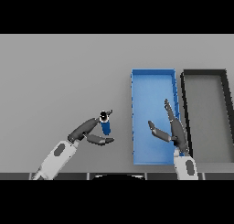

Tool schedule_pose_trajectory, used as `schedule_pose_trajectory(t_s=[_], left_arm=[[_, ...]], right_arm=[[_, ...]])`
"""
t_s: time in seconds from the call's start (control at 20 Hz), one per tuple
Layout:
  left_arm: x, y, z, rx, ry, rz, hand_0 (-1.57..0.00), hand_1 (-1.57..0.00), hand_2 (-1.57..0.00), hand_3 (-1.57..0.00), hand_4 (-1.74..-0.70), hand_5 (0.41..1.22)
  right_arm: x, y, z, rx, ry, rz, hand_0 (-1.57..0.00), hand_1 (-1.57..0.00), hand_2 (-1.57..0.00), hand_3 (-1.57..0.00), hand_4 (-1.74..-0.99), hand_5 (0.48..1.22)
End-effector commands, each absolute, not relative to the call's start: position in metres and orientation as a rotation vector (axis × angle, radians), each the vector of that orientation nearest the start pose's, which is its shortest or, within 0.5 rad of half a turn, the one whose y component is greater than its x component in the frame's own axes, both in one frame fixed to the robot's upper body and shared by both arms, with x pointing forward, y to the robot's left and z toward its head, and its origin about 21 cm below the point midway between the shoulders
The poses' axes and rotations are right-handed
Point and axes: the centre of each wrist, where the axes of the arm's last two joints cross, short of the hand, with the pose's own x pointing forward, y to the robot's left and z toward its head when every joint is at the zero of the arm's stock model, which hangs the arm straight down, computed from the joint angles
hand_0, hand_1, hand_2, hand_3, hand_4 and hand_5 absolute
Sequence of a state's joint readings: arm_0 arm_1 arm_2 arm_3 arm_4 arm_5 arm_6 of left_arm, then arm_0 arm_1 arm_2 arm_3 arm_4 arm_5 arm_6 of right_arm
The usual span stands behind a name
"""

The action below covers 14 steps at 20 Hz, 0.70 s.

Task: Pick up the blue pipe and place it into the blue bin.

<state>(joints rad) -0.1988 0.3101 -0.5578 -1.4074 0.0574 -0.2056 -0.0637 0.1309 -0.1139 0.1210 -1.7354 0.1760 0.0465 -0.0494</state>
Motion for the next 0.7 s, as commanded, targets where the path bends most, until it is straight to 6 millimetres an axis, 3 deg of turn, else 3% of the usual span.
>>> schedule_pose_trajectory(t_s=[0.0, 0.2, 0.25, 0.35, 0.4, 0.5, 0.65], left_arm=[[0.262, 0.166, -0.014, -0.406, -1.429, -0.836, 0.00, 0.00, 0.00, 0.00, -1.15, 0.479], [0.265, 0.154, -0.019, -0.464, -1.468, -0.774, 0.00, 0.00, -0.04, -0.01, -1.24, 0.558], [0.267, 0.150, -0.017, -0.473, -1.468, -0.751, 0.00, -0.04, -0.11, -0.04, -1.27, 0.585], [0.267, 0.145, -0.022, -0.471, -1.470, -0.727, -0.10, -0.26, -0.36, -0.22, -1.32, 0.651], [0.266, 0.141, -0.024, -0.499, -1.468, -0.699, -0.29, -0.46, -0.54, -0.49, -1.34, 0.765], [0.264, 0.132, -0.025, -0.500, -1.472, -0.699, -0.72, -0.86, -0.90, -0.88, -1.48, 0.929], [0.263, 0.131, -0.027, -0.531, -1.492, -0.738, -1.13, -1.20, -1.23, -1.17, -1.60, 1.072]], right_arm=[[0.214, -0.235, 0.013, -0.108, -1.638, 0.318, 0.00, 0.00, 0.00, 0.00, -1.202, 0.606], [0.218, -0.236, 0.015, -0.113, -1.628, 0.314, 0.00, 0.00, 0.00, 0.00, -1.204, 0.605], [0.217, -0.236, 0.013, -0.122, -1.621, 0.321, 0.00, 0.00, 0.00, 0.00, -1.196, 0.603], [0.216, -0.235, 0.011, -0.113, -1.619, 0.313, 0.00, 0.00, 0.00, 0.00, -1.198, 0.605], [0.215, -0.234, 0.012, -0.106, -1.628, 0.307, 0.00, 0.00, 0.00, 0.00, -1.199, 0.605], [0.216, -0.234, 0.011, -0.106, -1.621, 0.310, 0.00, 0.00, 0.00, 0.00, -1.198, 0.604], [0.219, -0.234, 0.015, -0.107, -1.632, 0.301, 0.00, 0.00, 0.00, 0.00, -1.198, 0.604]])
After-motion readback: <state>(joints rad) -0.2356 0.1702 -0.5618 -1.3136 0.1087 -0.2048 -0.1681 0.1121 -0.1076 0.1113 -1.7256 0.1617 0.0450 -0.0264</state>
